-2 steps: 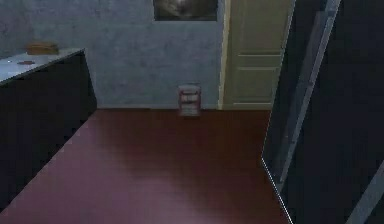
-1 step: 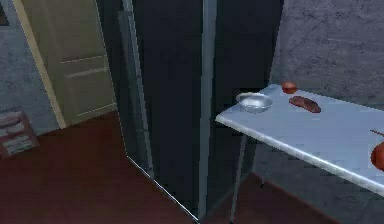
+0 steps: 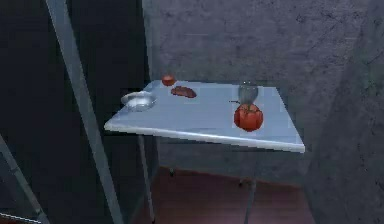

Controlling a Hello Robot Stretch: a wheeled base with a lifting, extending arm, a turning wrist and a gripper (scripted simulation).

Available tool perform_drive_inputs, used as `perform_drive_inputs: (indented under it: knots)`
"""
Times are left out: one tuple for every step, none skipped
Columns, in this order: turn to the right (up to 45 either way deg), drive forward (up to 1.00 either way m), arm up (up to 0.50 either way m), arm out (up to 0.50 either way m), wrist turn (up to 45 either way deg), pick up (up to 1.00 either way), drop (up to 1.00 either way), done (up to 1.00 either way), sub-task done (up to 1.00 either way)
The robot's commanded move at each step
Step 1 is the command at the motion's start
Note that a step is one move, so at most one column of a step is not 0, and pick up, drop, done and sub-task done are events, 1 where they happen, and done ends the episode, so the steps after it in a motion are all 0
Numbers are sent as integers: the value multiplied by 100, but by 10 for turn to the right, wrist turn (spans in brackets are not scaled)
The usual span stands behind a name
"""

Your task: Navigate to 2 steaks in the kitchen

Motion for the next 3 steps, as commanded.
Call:
perform_drive_inputs:
  knots:
    - [0, 0, 0, 0, 0, 0, 0, 0, 100]
    - [-450, 0, 0, 0, 0, 0, 0, 0, 0]
    - [-450, 0, 0, 0, 0, 0, 0, 0, 0]
